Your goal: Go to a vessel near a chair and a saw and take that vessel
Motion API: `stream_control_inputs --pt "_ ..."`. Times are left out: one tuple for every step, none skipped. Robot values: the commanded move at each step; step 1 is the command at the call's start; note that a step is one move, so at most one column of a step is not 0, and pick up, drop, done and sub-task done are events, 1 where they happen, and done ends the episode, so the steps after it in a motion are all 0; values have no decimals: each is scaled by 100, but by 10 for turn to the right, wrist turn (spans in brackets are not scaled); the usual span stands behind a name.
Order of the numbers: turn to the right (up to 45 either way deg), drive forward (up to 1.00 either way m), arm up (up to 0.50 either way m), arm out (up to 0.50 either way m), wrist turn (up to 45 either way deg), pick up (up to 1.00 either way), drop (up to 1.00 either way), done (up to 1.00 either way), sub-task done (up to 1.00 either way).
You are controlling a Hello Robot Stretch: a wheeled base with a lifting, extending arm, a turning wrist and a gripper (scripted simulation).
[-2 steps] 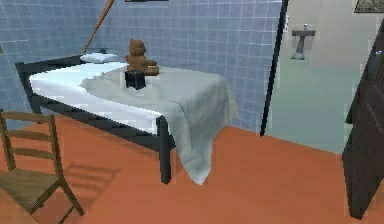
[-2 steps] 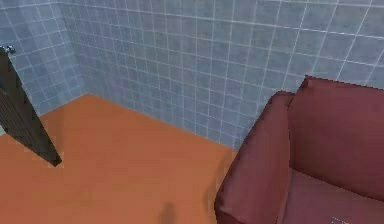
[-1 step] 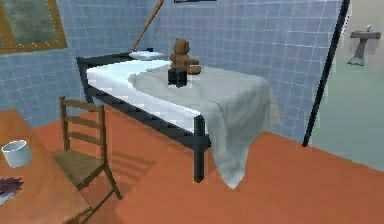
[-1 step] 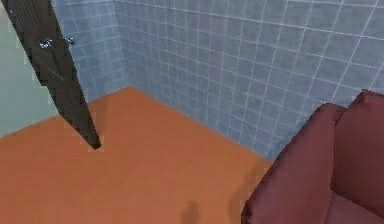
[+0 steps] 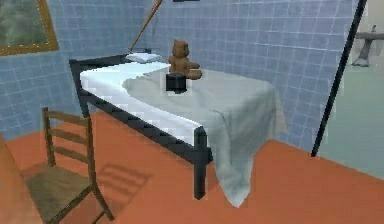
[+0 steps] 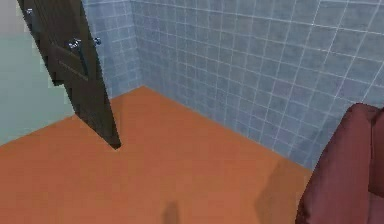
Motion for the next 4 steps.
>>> stream_control_inputs --pt "-450 0 0 0 0 0 0 0 0" --pt "390 0 0 0 0 0 0 0 0" --pt "0 20 0 0 0 0 0 0 0" --pt "-450 0 0 0 0 0 0 0 0"
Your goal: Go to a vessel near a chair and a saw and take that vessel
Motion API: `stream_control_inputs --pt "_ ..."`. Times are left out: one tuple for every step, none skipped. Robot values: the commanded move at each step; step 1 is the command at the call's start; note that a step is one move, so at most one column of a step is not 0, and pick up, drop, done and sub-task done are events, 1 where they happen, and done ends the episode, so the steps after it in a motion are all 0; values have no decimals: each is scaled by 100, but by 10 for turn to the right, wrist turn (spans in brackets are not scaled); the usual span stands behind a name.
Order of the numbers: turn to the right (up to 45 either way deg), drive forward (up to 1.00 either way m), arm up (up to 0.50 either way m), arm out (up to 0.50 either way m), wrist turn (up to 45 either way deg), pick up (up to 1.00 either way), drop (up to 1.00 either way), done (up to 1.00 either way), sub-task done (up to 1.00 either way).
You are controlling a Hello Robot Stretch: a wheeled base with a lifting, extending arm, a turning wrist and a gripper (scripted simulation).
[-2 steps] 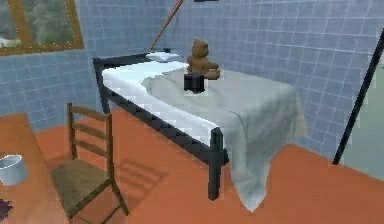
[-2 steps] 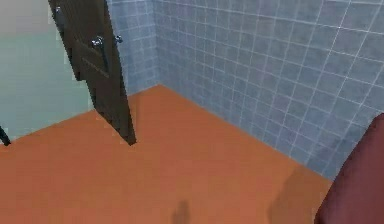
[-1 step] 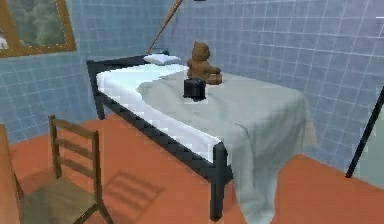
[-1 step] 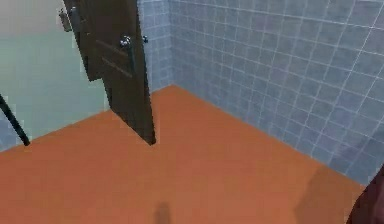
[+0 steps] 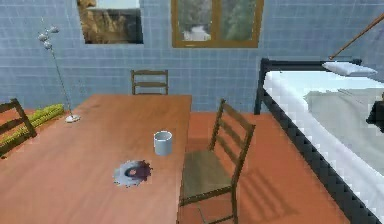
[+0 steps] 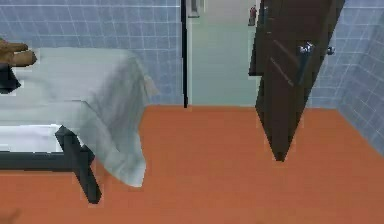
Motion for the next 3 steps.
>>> stream_control_inputs --pt "-450 0 0 0 0 0 0 0 0" --pt "-450 0 0 0 0 0 0 0 0" --pt "450 0 0 0 0 0 0 0 0"
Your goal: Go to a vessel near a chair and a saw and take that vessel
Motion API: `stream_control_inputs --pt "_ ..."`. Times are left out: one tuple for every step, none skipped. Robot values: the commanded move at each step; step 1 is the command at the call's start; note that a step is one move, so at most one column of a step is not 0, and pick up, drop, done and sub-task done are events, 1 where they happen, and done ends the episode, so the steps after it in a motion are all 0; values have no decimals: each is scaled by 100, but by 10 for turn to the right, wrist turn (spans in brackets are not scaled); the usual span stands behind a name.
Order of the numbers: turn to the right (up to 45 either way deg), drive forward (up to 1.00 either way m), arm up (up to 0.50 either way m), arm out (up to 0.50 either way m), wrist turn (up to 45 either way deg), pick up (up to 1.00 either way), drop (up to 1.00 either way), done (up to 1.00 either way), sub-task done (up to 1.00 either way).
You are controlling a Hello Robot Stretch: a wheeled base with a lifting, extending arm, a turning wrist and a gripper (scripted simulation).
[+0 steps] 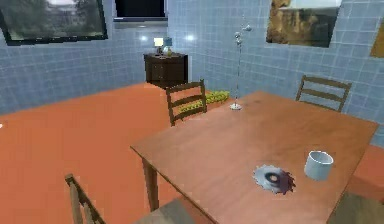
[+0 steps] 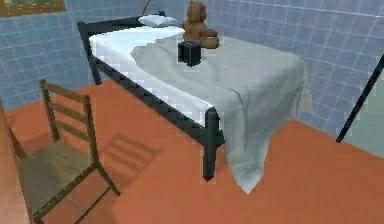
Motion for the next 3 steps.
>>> stream_control_inputs --pt "450 0 0 0 0 0 0 0 0" --pt "300 0 0 0 0 0 0 0 0" --pt "0 40 0 0 0 0 0 0 0"
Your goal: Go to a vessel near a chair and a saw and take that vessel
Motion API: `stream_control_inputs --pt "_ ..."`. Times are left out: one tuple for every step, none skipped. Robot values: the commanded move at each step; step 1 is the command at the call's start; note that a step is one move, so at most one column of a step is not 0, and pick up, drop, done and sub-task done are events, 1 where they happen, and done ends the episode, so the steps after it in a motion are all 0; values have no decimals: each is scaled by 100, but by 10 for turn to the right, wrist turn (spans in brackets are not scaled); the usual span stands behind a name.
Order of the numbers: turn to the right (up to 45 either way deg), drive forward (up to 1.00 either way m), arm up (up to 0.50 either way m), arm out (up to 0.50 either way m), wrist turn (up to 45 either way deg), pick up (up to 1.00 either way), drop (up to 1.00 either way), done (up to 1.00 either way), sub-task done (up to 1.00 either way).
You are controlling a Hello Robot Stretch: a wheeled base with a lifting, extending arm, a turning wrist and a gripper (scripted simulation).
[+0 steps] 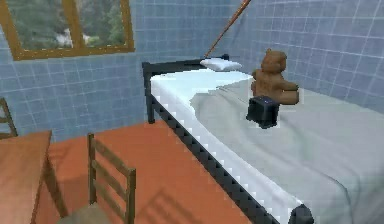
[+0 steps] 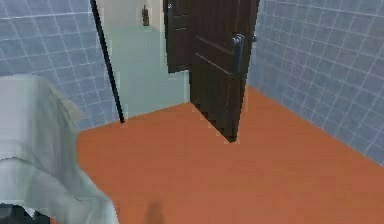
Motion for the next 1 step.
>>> stream_control_inputs --pt "-270 0 0 0 0 0 0 0 0"
